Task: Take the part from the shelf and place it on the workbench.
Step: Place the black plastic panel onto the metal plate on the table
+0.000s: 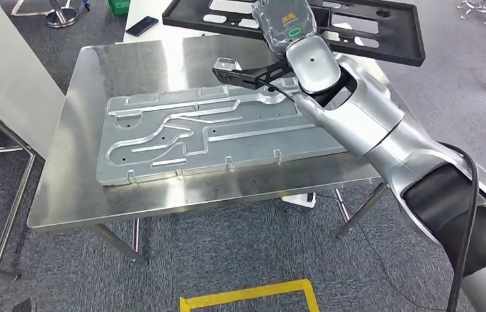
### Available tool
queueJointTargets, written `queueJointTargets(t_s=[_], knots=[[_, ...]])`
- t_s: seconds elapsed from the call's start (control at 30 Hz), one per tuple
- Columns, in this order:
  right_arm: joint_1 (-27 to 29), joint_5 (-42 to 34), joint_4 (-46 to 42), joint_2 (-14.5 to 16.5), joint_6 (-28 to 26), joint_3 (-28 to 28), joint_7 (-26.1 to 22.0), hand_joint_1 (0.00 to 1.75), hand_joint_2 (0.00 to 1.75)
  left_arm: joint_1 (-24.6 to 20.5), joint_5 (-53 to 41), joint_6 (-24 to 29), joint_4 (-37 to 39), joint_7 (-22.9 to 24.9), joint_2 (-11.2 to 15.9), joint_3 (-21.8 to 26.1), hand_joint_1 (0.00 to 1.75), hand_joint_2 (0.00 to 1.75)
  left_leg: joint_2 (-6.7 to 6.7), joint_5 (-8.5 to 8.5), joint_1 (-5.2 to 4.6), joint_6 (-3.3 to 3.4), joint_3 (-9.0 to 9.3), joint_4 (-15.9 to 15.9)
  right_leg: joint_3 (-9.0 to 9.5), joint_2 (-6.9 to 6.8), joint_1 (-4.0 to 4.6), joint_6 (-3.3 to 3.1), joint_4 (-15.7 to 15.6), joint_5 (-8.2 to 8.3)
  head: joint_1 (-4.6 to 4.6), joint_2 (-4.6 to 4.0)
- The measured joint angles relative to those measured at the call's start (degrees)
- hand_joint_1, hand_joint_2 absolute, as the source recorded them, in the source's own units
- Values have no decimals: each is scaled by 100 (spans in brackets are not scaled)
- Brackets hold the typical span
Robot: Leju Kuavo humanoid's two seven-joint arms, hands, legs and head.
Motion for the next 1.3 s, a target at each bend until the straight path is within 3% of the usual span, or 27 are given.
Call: queueJointTargets(t_s=[0.07,0.1,0.2,0.23,0.27,0.3,0.37,0.43,0.53,0.6,0.7,0.73,0.77,0.8,0.87,0.93,1.03,1.1,1.2,1.23,1.27,1.3], knots=[[2,3,16,-1,-1,-1,-3,175,175,11,11,-1,0,-1,-1,0,0,175,12,47,29,30,57,-96,-31,-12,3,59,82,-73,14,0],[-1,8,24,1,-4,-2,-3,175,175,14,17,-7,0,-1,-3,0,0,175,20,74,48,52,90,-150,-115,-20,6,86,272,-192,22,0],[29,21,49,14,-21,-1,-13,175,175,16,26,-32,0,-3,-5,0,0,175,30,86,56,88,114,-176,-597,-38,-29,135,1292,-655,37,0],[56,22,61,17,-22,1,-17,175,175,18,27,-38,0,-3,-7,0,0,175,28,79,60,88,114,-165,-701,-42,-45,147,1497,-688,38,0],[79,23,74,19,-23,2,-18,175,175,22,28,-42,0,-4,-9,0,0,175,23,67,65,81,113,-147,-700,-48,-63,158,1481,-611,39,0],[92,24,85,20,-25,2,-18,175,175,25,28,-44,0,-4,-11,0,0,175,18,48,74,68,113,-120,-596,-54,-82,168,1263,-451,39,0],[87,25,95,27,-29,3,-18,175,175,24,27,-47,0,-5,-14,0,0,175,6,-11,78,12,98,-40,-212,-71,-97,181,515,-122,39,0],[84,27,101,42,-37,3,-20,175,175,25,26,-48,0,-7,-14,0,0,175,-1,-53,67,-50,63,31,-3,-75,-80,149,104,-32,32,0],[106,31,120,64,-44,3,-30,175,175,28,22,-45,0,-9,-17,0,0,175,-5,-64,76,-126,37,41,0,-70,-58,39,55,-35,27,0],[105,32,128,80,-54,3,-36,175,175,28,18,-45,0,-9,-20,0,0,175,-5,-215,85,-179,-57,249,14,-70,-75,-31,21,-17,20,0],[136,34,147,122,-87,3,-45,175,175,25,11,-45,0,-9,-26,0,0,175,-5,-666,90,-224,-537,1249,20,-57,-63,-83,12,-20,15,0],[161,33,158,134,-99,3,-50,175,175,26,10,-44,0,-9,-31,0,0,175,-5,-722,90,-224,-680,1509,22,-51,-51,-89,13,-25,15,0],[183,33,171,144,-110,4,-55,175,175,28,10,-43,0,-9,-35,0,0,175,-5,-675,88,-214,-736,1575,26,-44,-40,-93,15,-29,16,0],[199,32,182,153,-118,4,-58,175,175,28,9,-40,0,-9,-39,0,0,175,-5,-531,83,-194,-682,1416,33,-39,-29,-97,16,-33,16,0],[207,33,198,167,-136,5,-65,175,175,28,0,-29,0,-9,-34,0,0,175,-9,-152,60,-120,-334,661,54,-28,-13,-92,13,-45,18,0],[201,36,215,175,-164,5,-75,175,175,26,-10,-15,0,-5,-26,0,0,175,-14,13,18,-52,-57,98,56,-20,-4,-62,7,-50,19,0],[228,37,250,186,-179,4,-93,175,175,26,-22,2,0,0,-17,0,0,175,-10,18,3,0,18,-43,55,-18,-16,26,-23,-52,21,0],[228,38,271,186,-180,2,-96,175,175,28,-25,4,0,-2,-17,0,0,175,1,61,34,50,91,-149,-3,-27,-15,79,125,-164,37,0],[235,41,295,191,-188,2,-98,175,175,24,-25,4,0,-2,-22,0,0,175,14,65,46,101,143,-189,-480,-42,-37,133,1095,-594,54,0],[255,41,303,192,-191,2,-99,175,175,25,-25,3,0,-2,-25,0,0,175,14,49,48,105,144,-173,-648,-45,-50,152,1392,-668,55,0],[275,41,315,192,-191,3,-101,175,175,28,-25,2,0,-1,-28,0,0,175,9,28,52,103,146,-151,-734,-46,-64,168,1507,-639,56,0],[287,41,326,192,-191,3,-101,175,175,31,-25,0,0,0,-32,0,0,175,2,0,59,92,147,-120,-712,-49,-78,181,1403,-509,56,0]])
